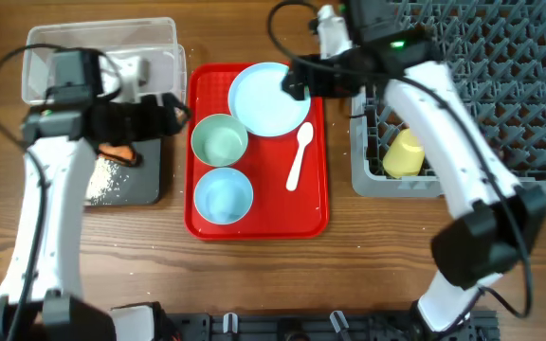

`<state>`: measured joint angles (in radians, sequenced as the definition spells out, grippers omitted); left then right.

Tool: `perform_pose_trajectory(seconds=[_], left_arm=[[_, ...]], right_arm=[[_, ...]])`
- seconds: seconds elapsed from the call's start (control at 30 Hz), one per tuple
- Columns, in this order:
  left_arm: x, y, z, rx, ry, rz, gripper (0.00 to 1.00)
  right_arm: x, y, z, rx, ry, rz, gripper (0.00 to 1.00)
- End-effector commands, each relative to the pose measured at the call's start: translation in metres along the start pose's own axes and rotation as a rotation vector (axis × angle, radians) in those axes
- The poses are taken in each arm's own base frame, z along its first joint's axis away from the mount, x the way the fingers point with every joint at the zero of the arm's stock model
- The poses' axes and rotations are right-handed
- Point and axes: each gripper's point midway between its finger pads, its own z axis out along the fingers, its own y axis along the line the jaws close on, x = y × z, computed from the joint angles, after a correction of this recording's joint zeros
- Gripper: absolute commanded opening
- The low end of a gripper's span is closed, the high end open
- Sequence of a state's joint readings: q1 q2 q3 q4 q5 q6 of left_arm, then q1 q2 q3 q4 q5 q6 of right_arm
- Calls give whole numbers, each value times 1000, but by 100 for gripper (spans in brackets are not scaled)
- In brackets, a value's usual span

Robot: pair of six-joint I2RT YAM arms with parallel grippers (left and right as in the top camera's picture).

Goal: Sort waste into correct bins and load items into the dishwasher rack
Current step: 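Move the right gripper to the green bowl and grasp its rim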

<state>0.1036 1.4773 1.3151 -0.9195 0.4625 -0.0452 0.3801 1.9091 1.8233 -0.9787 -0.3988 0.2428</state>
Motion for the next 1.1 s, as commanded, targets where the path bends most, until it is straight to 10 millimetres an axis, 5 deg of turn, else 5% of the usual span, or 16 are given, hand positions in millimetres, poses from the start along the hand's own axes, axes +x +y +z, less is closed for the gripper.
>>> perform_pose_trajectory(seconds=[0.0,0.17,0.43,0.5,0.67,1.0,1.07], left_arm=[[-16,24,-25,-86,-92,-83,90],[-18,32,-28,-95,-101,-116,100],[-18,32,-28,-96,-100,-116,100],[-18,32,-28,-96,-100,-116,100],[-18,38,-29,-130,-104,-117,100],[-18,40,-29,-140,-106,-117,100],[-18,40,-29,-140,-106,-117,100]], right_arm=[[16,16,50,-4,89,80,78],[59,21,114,29,253,139,68],[87,31,163,69,310,137,52],[90,31,168,70,320,144,52],[88,26,170,101,302,180,21],[91,19,185,117,305,254,20],[90,19,185,117,303,259,8]])
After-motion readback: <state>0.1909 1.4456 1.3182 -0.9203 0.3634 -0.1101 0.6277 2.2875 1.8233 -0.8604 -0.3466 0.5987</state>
